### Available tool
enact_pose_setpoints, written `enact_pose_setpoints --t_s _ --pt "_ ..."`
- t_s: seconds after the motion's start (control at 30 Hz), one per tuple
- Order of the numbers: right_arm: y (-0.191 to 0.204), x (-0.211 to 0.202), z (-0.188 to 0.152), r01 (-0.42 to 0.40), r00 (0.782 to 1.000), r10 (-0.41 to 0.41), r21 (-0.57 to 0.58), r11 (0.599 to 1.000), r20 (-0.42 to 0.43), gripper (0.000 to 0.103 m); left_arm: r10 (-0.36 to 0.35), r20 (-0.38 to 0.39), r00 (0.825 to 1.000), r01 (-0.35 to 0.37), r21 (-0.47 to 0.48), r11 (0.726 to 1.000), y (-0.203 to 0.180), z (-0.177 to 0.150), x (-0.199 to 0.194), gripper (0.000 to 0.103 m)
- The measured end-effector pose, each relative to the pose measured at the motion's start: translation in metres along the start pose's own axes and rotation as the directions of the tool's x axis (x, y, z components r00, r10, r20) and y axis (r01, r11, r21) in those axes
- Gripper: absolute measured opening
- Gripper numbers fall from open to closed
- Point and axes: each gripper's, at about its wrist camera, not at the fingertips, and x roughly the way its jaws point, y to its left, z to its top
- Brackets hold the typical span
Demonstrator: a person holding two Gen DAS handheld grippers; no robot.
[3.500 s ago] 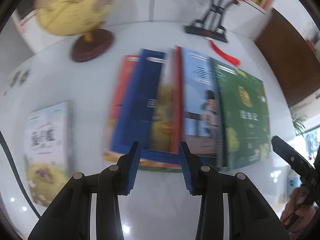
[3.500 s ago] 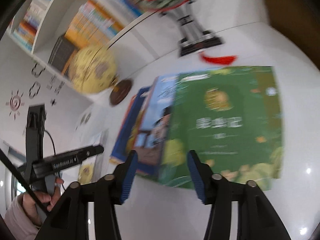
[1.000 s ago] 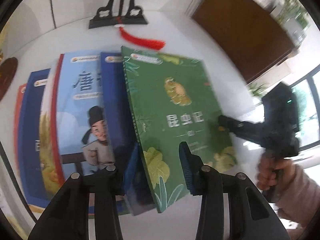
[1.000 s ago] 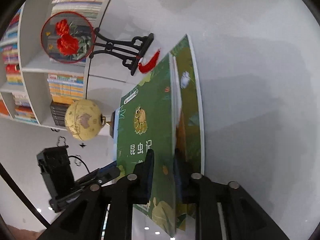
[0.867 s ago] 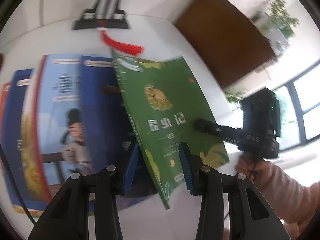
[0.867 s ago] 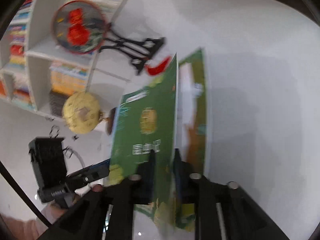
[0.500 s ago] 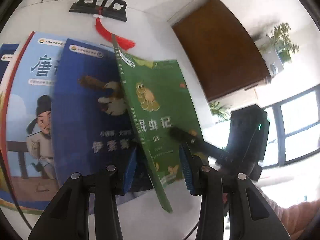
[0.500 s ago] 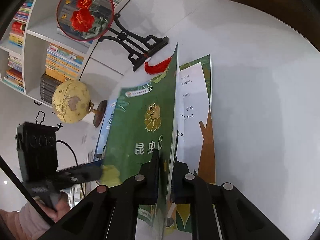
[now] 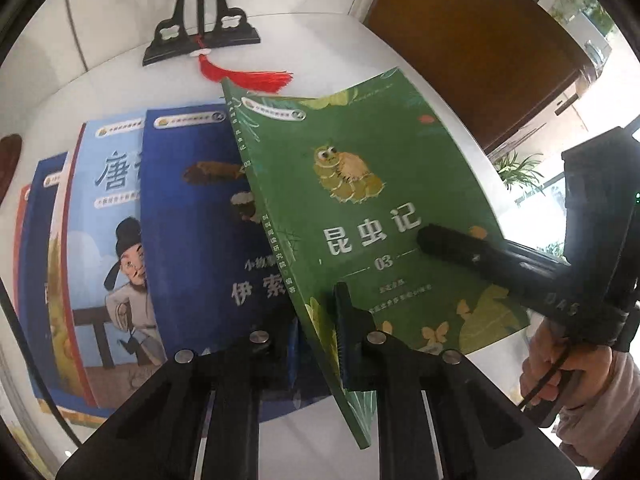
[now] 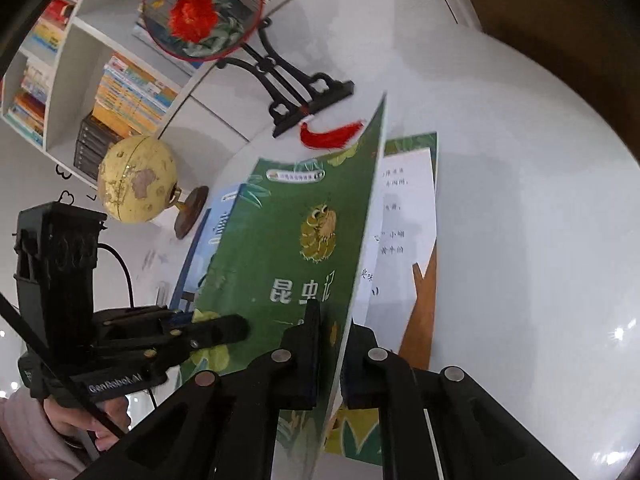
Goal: Organize books
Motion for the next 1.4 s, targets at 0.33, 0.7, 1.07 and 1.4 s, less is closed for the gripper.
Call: enact_pose_setpoints --t_s 0.33,0.7,1.07,1.4 --pt "0.025 -0.015 0.002 -0.022 0.999 0.023 -0.03 0.999 0.039 0.007 -0.019 0.085 0.996 0.02 -0.008 1.0 0.021 0.005 -0.044 0.011" --pt "0.069 -0.02 -0.007 -0.049 0.996 0.052 -0.041 0.998 0.073 0.007 0.004 0.148 0.989 -0.001 -0.021 1.0 0.045 -0.018 -0.093 0.011" --pt "0.146 -0.004 -0.019 -0.12 0.989 0.126 -0.077 0.99 0.076 0.007 0.06 0.213 0.975 -0.043 -0.087 0.995 0.098 -0.055 -0.151 0.011" --pt "0.233 0.03 -0.033 -0.162 0.985 0.169 -0.172 0.972 0.027 0.007 0.1 0.261 0.96 -0.055 -0.172 0.984 0.167 -0.099 -0.2 0.011"
